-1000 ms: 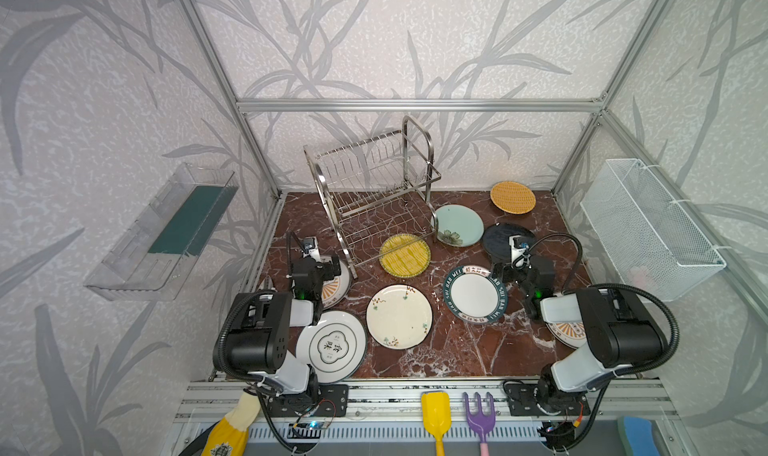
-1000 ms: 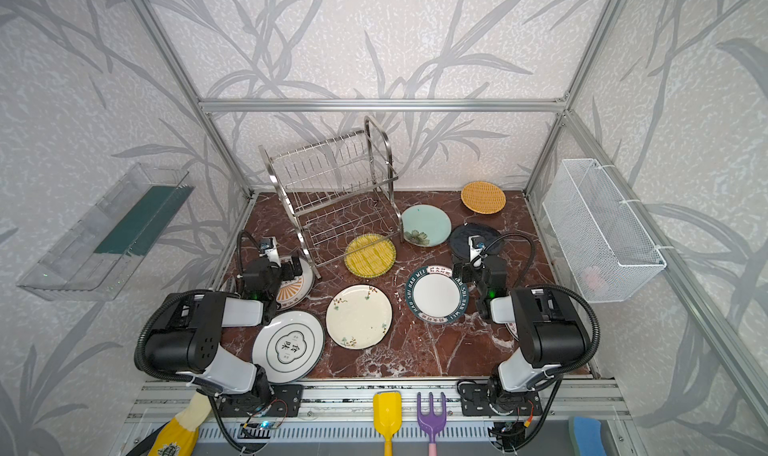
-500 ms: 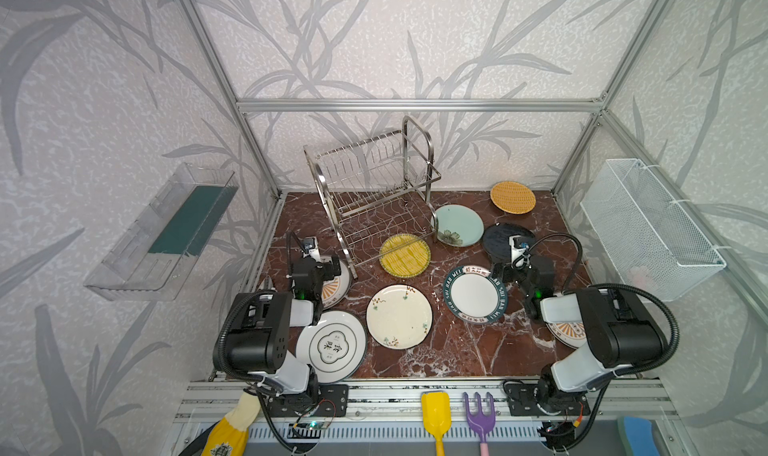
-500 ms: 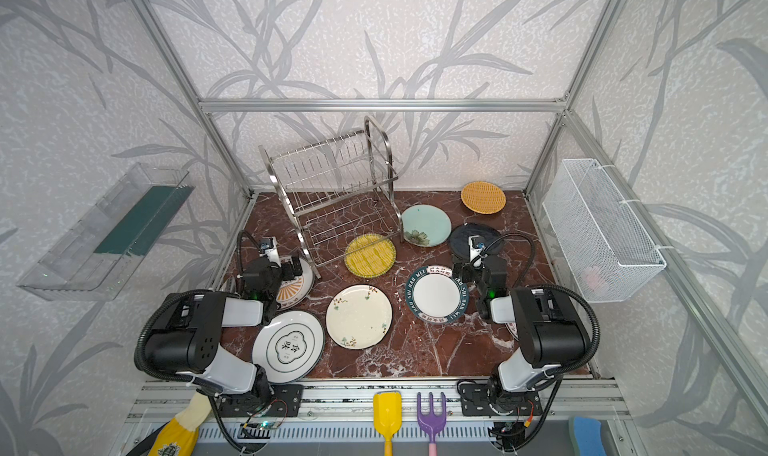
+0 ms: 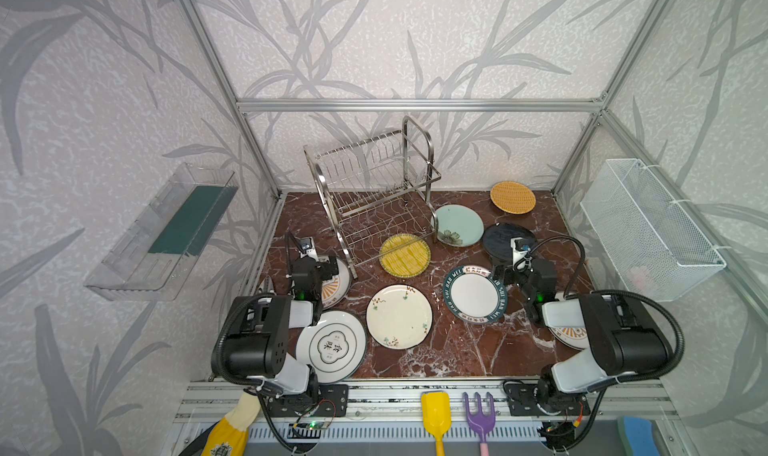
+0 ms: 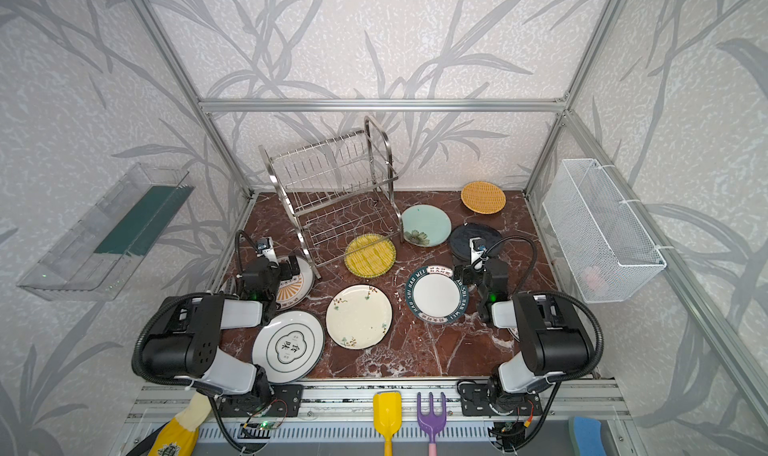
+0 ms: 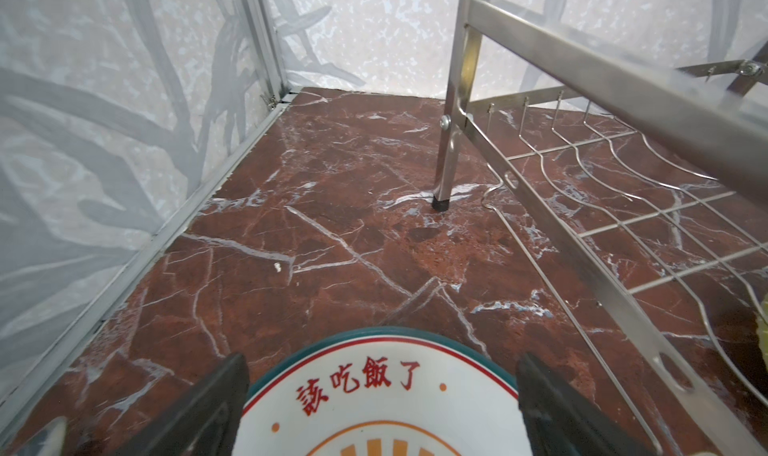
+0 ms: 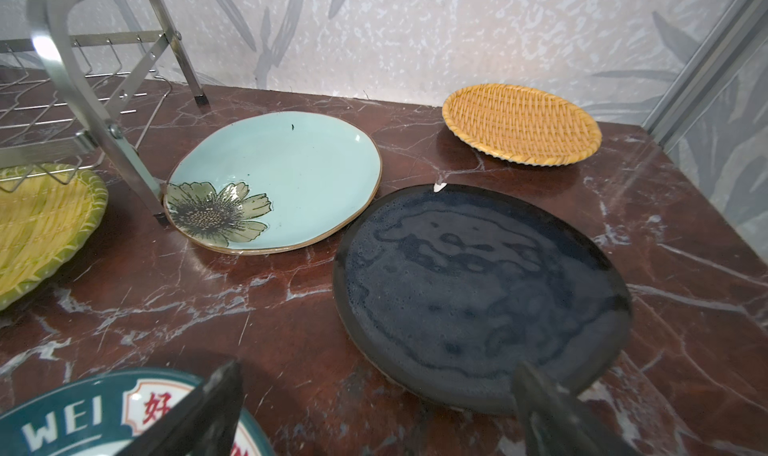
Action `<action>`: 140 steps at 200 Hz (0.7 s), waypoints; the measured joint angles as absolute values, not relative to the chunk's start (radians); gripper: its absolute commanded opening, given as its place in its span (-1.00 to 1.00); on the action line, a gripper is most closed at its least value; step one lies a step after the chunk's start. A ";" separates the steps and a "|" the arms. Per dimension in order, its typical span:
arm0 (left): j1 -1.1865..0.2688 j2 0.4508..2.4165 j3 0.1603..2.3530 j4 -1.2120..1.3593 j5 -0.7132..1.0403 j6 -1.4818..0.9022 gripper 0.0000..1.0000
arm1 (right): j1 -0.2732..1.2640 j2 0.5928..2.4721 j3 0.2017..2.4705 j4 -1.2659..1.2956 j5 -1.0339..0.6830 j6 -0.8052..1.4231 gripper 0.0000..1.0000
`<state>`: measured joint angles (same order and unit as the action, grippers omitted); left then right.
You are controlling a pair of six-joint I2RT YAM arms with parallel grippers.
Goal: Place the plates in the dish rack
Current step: 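Reach both grippers forward to the steel dish rack frame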
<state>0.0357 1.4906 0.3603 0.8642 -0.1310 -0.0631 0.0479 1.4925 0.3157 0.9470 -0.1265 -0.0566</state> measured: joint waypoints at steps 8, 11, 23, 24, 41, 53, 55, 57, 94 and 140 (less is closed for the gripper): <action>0.036 1.445 0.365 0.822 -0.142 -0.064 0.98 | 0.059 1.431 0.313 0.906 -0.110 -0.062 0.98; 0.035 1.418 0.371 0.795 -0.150 -0.067 0.98 | 0.064 1.410 0.313 0.897 -0.108 -0.064 0.98; 0.034 1.354 0.393 0.726 -0.168 -0.082 0.98 | 0.096 1.324 0.333 0.832 -0.083 -0.072 0.98; 0.034 1.349 0.395 0.722 -0.169 -0.083 0.98 | 0.098 1.319 0.335 0.830 -0.081 -0.072 0.98; 0.034 1.249 0.443 0.608 -0.210 -0.153 0.98 | 0.133 1.246 0.386 0.768 -0.041 -0.030 0.98; 0.034 1.173 0.481 0.498 -0.232 -0.236 0.98 | 0.141 1.214 0.418 0.734 -0.002 0.032 0.98; 0.034 1.173 0.481 0.498 -0.232 -0.236 0.98 | 0.141 1.209 0.423 0.727 0.004 0.040 0.98; 0.034 1.156 0.493 0.465 -0.234 -0.259 0.98 | 0.141 1.205 0.427 0.719 0.012 0.048 0.98; 0.034 1.025 0.658 0.075 -0.176 -0.509 0.98 | 0.084 1.159 0.494 0.509 0.100 0.350 0.98; -0.016 1.022 0.702 -0.204 -0.018 -0.635 0.98 | 0.040 1.241 0.533 0.440 -0.036 0.544 0.98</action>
<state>-0.0158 1.0218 0.7017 -0.2035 -0.0181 -0.6353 0.0402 1.2407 0.5331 0.4397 -0.0364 0.5438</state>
